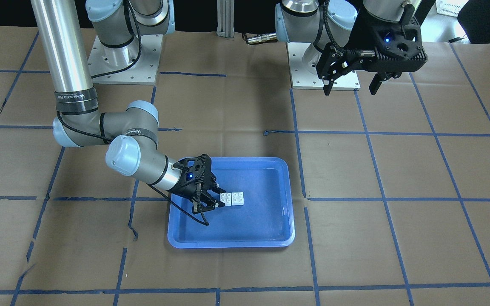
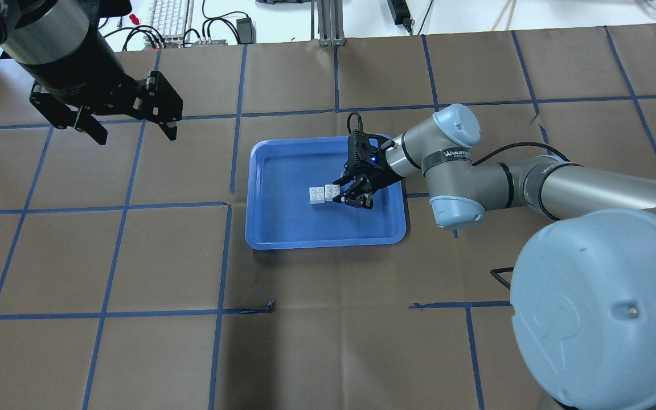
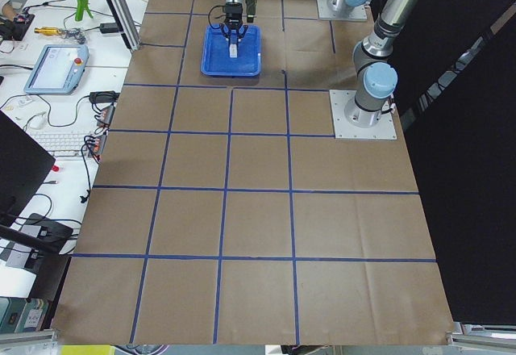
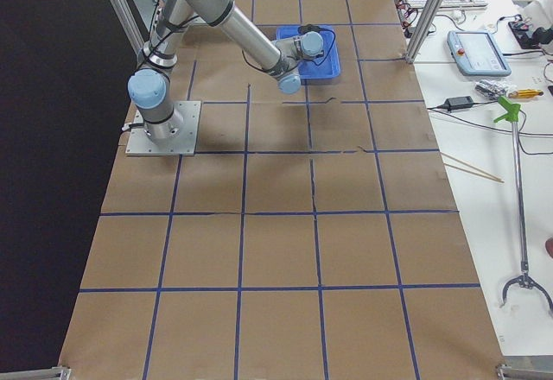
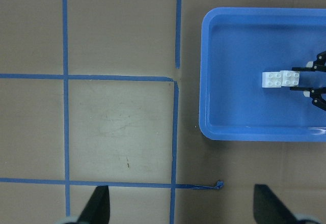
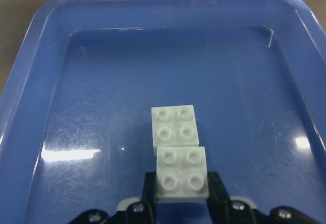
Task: Assemble white blocks and place on blue tray
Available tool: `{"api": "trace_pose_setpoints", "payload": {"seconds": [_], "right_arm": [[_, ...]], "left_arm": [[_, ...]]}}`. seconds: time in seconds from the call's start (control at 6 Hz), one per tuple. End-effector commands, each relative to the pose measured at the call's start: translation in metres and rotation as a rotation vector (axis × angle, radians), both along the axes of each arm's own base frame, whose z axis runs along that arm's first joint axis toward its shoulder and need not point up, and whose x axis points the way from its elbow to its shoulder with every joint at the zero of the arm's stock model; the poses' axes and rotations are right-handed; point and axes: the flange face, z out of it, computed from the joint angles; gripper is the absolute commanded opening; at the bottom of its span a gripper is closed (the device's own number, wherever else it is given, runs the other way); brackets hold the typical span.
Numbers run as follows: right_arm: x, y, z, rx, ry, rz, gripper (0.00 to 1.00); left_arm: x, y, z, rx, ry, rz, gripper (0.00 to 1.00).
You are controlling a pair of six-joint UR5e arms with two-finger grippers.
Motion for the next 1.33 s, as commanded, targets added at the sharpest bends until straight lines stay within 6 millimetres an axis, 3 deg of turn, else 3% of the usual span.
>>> {"api": "trace_pose_setpoints", "payload": {"seconds": [0.0, 1.17], "right_arm": [[0.0000, 0.0001, -0.0002, 0.001, 0.000, 0.000, 0.28], [0.0017, 0.0010, -0.0004, 0.003, 0.000, 0.003, 0.32]], "left_arm": [[-0.0003, 0.0005, 0.0003, 0.000, 0.001, 0.000, 0.99], [0.0026, 0.0034, 0.0029, -0.004, 0.001, 0.006, 0.99]]}}
